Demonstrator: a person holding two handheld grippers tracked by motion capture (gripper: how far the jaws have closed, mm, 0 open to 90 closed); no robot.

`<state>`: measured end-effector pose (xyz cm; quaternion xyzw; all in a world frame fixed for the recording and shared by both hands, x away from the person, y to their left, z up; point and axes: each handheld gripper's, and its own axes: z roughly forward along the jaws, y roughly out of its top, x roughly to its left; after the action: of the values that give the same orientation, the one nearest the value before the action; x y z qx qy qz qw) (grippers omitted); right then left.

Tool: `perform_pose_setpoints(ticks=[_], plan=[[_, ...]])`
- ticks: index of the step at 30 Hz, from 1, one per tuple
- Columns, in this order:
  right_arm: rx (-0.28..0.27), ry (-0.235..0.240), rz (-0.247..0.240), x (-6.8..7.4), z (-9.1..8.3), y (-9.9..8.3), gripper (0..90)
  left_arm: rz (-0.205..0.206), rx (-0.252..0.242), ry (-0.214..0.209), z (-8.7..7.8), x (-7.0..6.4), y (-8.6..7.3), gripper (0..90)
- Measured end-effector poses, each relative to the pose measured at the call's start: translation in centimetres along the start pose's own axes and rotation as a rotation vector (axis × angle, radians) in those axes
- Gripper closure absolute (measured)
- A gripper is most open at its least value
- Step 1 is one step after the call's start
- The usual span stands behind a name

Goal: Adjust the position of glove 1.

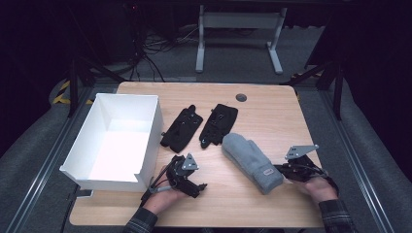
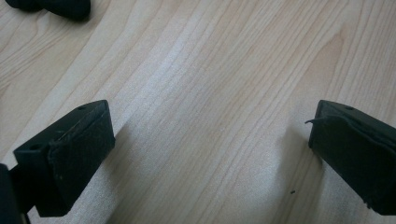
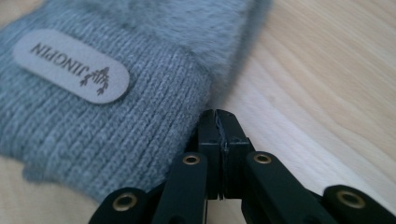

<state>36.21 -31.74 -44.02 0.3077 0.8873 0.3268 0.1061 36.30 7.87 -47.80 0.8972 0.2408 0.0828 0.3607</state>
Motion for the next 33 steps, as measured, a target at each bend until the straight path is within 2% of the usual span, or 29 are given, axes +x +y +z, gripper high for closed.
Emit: perform_pose_setpoints(ticks=[10, 12, 18, 22, 25, 31, 33], plan=[[0.003, 0.045, -0.081, 2.6, 0.8, 0.8, 90.0, 0.001, 0.000, 0.000, 0.0, 0.0, 0.0, 0.5], [-0.005, 0.070, -0.097, 3.2, 1.1, 1.0, 90.0, -0.001, 0.000, -0.001, 0.0, 0.0, 0.0, 0.5], [0.004, 0.079, -0.129, 4.3, 1.7, 1.6, 90.0, 0.000, 0.000, 0.000, 0.0, 0.0, 0.0, 0.5], [-0.004, 0.120, -0.136, 4.9, 2.2, 1.9, 90.0, 0.000, 0.000, -0.001, 0.0, 0.0, 0.0, 0.5], [-0.002, 0.132, -0.137, 5.2, 2.5, 2.2, 90.0, 0.003, 0.000, 0.002, 0.0, 0.0, 0.0, 0.5], [0.002, 0.161, -0.194, 6.8, 3.4, 3.4, 90.0, 0.002, 0.000, 0.001, 0.0, 0.0, 0.0, 0.5], [-0.003, 0.176, -0.199, 7.1, 3.8, 3.7, 90.0, 0.003, 0.000, 0.001, 0.0, 0.0, 0.0, 0.5]])
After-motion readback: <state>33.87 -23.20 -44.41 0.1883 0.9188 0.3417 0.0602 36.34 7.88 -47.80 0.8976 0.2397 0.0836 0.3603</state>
